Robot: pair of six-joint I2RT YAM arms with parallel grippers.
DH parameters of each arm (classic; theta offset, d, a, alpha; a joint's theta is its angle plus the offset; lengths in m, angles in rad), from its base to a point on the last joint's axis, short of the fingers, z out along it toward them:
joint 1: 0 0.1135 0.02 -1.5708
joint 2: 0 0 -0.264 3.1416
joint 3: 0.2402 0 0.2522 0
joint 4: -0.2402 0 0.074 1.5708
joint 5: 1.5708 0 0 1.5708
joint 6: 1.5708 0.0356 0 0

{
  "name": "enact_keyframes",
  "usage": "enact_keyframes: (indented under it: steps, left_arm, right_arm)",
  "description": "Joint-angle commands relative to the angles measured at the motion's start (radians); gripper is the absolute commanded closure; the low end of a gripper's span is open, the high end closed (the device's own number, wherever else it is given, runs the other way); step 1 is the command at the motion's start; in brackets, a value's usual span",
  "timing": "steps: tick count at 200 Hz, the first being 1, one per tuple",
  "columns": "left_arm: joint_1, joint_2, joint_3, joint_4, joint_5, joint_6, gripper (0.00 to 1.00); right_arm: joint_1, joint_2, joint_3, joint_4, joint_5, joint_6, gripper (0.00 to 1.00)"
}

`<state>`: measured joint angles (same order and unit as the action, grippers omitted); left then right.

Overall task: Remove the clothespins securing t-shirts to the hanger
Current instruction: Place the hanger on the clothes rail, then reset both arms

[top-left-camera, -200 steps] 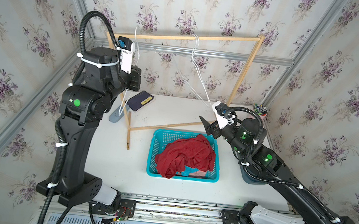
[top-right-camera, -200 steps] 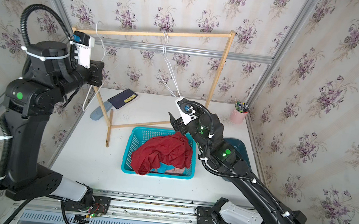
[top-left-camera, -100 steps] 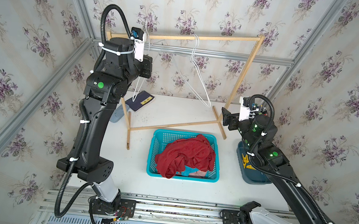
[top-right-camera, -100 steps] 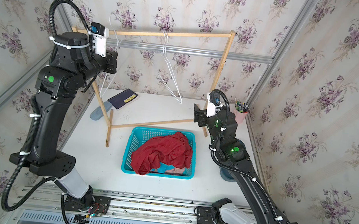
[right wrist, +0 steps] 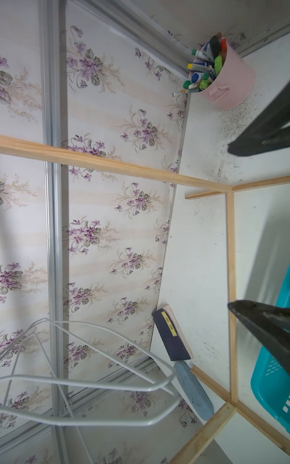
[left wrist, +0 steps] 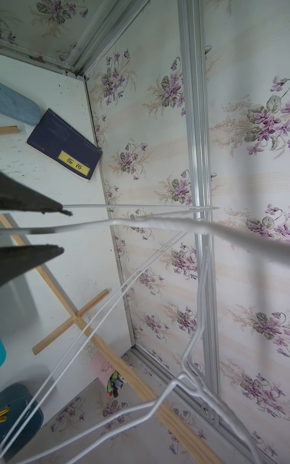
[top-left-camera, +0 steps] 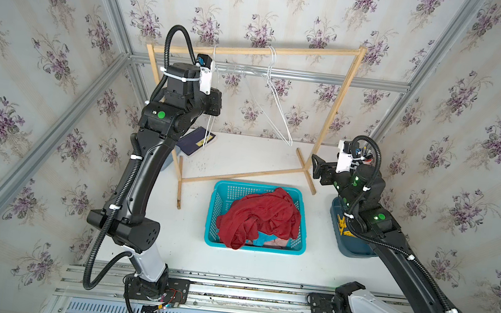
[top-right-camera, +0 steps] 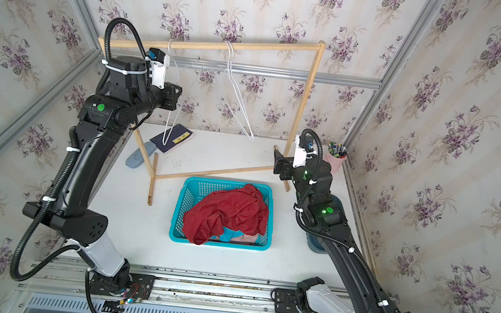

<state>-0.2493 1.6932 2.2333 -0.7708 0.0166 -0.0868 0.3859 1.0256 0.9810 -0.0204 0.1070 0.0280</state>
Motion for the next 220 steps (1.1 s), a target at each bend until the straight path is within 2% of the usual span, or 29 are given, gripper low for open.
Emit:
enact_keyframes:
  steps: [1,10,19,23,26,64,96,108,135,154,165,180,198,220]
  left_arm:
    - [-0.001,-0.037,-0.019,0.047,0.053,-0.002,0.41]
    - [-0.001,-0.055,-0.034,0.051,0.079,0.015,0.32]
    - [-0.001,-0.077,-0.051,0.051,0.101,0.028,0.16]
    - [-0.001,-0.089,-0.061,0.051,0.111,0.030,0.03]
    - [-0.001,-0.098,-0.069,0.051,0.119,0.034,0.01]
    - [-0.001,-0.247,-0.198,0.053,0.204,0.076,0.01]
    - [-0.001,-0.457,-0.437,0.054,0.209,0.138,0.01]
    - [0.000,-0.548,-0.555,0.054,0.170,0.166,0.01]
    - [0.001,-0.738,-0.883,0.085,-0.027,0.189,0.01]
    - [0.009,-0.834,-1.129,0.190,-0.141,0.185,0.01]
    - [0.029,-0.863,-1.250,0.272,-0.167,0.169,0.01]
    - [0.066,-0.873,-1.402,0.413,-0.125,0.144,0.01]
    - [0.091,-0.829,-1.522,0.576,-0.121,0.050,0.01]
    - [0.091,-0.763,-1.636,0.740,-0.163,0.024,0.01]
  right_arm:
    - [-0.016,-0.017,-0.025,0.052,0.024,0.027,0.09]
    - [-0.030,-0.021,-0.042,0.069,0.027,0.029,0.07]
    - [-0.052,-0.024,-0.055,0.083,0.029,0.034,0.06]
    - [-0.061,-0.025,-0.064,0.090,0.031,0.037,0.05]
    - [-0.071,-0.024,-0.069,0.098,0.031,0.041,0.05]
    - [-0.170,-0.041,-0.194,0.228,0.083,0.056,0.00]
    - [-0.169,-0.064,-0.309,0.316,0.123,0.030,0.00]
    - [-0.169,-0.067,-0.367,0.375,0.169,0.020,0.00]
    - [-0.179,-0.036,-0.395,0.388,0.230,0.009,0.00]
    - [-0.208,-0.018,-0.445,0.456,0.244,0.028,0.00]
    - [-0.252,-0.007,-0.466,0.471,0.218,0.079,0.00]
    - [-0.298,0.011,-0.495,0.491,0.203,0.126,0.00]
    - [-0.303,0.023,-0.541,0.554,0.231,0.082,0.00]
    - [-0.306,0.037,-0.622,0.687,0.279,0.023,0.00]
